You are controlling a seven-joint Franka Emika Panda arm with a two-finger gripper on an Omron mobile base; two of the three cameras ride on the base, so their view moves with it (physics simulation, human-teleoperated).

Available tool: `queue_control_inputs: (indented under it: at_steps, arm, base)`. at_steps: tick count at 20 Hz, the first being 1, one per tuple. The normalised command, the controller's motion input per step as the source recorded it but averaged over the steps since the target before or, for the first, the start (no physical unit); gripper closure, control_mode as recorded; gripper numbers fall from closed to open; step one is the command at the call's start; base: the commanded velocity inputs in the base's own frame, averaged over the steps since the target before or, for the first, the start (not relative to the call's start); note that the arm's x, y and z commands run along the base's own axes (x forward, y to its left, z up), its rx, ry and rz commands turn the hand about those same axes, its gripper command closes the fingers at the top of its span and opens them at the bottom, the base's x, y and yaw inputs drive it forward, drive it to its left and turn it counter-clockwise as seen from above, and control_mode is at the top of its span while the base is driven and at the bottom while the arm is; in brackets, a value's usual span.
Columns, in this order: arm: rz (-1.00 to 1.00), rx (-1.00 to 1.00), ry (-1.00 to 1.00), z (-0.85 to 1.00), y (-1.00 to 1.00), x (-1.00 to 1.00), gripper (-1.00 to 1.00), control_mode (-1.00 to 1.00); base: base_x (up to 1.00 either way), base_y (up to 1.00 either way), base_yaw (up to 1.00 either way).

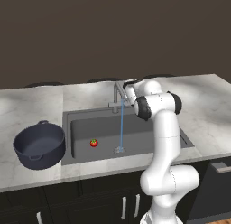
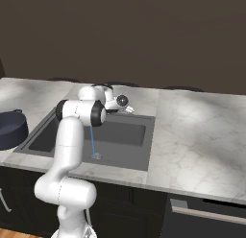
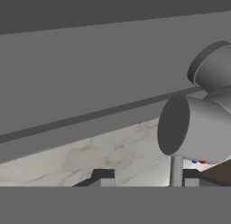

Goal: Dump the tomato from the pot into the sink. Then turn on the water and wash the tomato. Then turn off the water and put the tomato back in the pot.

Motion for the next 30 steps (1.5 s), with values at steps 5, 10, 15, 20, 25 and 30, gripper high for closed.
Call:
queue_control_inputs:
  at_steps: [5,10,15,20,25,30]
  arm:
    - [-0.11,0.06,0.1,0.0,-0.9,0.0,1.0,-1.0]
    - [-0.07,0.11,0.1,0.0,-0.63,0.01,1.0,-1.0]
    - [0.0,0.23,0.06,0.0,-0.23,0.11,1.0,-1.0]
    - [0.0,0.22,0.07,0.0,-0.09,0.28,1.0,-1.0]
    - [0.0,0.19,0.05,0.0,0.0,0.38,1.0,-1.0]
    - [0.0,0.13,0.02,0.07,0.11,0.38,1.0,-1.0]
  base:
    - [0.0,0.0,0.0]
    - [0.0,0.0,0.0]
    - [0.0,0.0,0.0]
    - [0.0,0.0,0.0]
    - [0.0,0.0,0.0]
    - [0.0,0.0,0.0]
